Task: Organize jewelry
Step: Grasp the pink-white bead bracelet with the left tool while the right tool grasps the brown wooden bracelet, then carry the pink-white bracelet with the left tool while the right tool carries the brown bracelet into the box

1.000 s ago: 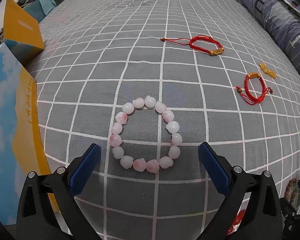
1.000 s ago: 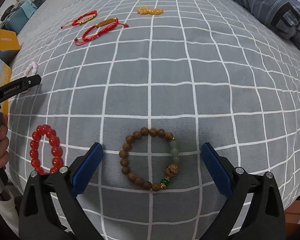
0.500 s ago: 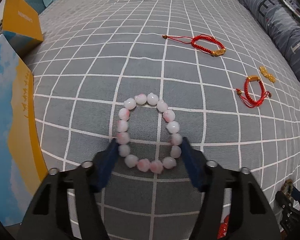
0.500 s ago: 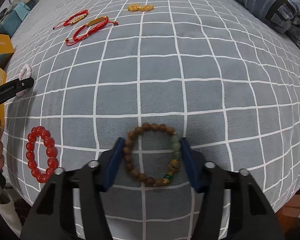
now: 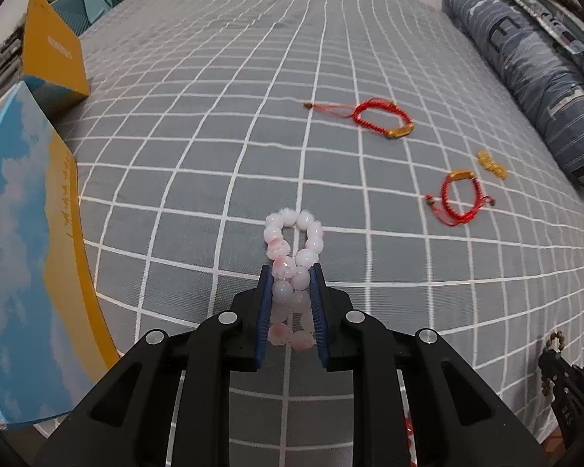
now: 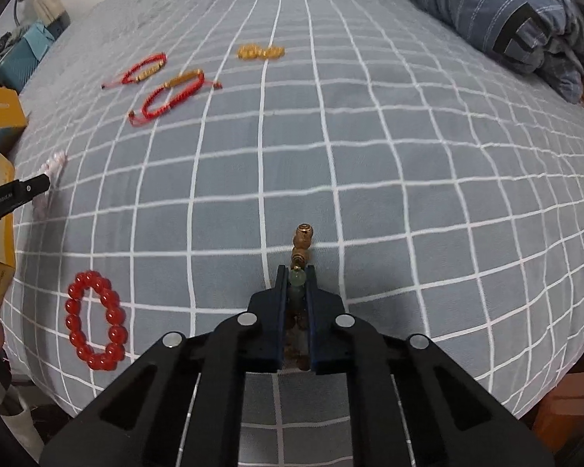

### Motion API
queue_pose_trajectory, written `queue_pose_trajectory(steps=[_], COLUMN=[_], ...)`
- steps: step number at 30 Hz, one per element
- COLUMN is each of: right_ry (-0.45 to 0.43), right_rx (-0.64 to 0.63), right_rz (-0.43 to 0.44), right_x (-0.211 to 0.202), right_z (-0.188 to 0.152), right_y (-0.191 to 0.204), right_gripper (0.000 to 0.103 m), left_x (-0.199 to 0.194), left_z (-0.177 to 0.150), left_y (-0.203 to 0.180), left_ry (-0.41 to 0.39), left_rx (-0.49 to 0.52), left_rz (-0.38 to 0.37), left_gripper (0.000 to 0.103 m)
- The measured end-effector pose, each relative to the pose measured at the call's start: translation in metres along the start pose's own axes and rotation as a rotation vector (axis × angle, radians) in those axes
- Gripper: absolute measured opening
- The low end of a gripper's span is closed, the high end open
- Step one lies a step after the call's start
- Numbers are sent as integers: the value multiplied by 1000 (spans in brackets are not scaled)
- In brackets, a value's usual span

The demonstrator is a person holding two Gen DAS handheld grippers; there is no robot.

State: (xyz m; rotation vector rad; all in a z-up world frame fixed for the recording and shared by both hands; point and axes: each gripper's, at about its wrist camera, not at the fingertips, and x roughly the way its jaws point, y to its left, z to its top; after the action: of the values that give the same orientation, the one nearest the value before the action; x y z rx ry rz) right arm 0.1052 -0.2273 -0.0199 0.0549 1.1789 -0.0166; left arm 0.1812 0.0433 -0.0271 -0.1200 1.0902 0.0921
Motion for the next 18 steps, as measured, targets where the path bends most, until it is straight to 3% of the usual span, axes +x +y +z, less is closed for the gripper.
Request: queue_pose_trajectory(steps=[18], right_ry=[-209], right_rx=[-41], right_rz=[4], right_x=[-41], right_z=[21], right_y=[29], right_gripper=[7], left_x=[-68], left_z=[-5], left_y=[7], left_ry=[-134], left_rx=[14], left_rz=[-37], left_gripper=[19])
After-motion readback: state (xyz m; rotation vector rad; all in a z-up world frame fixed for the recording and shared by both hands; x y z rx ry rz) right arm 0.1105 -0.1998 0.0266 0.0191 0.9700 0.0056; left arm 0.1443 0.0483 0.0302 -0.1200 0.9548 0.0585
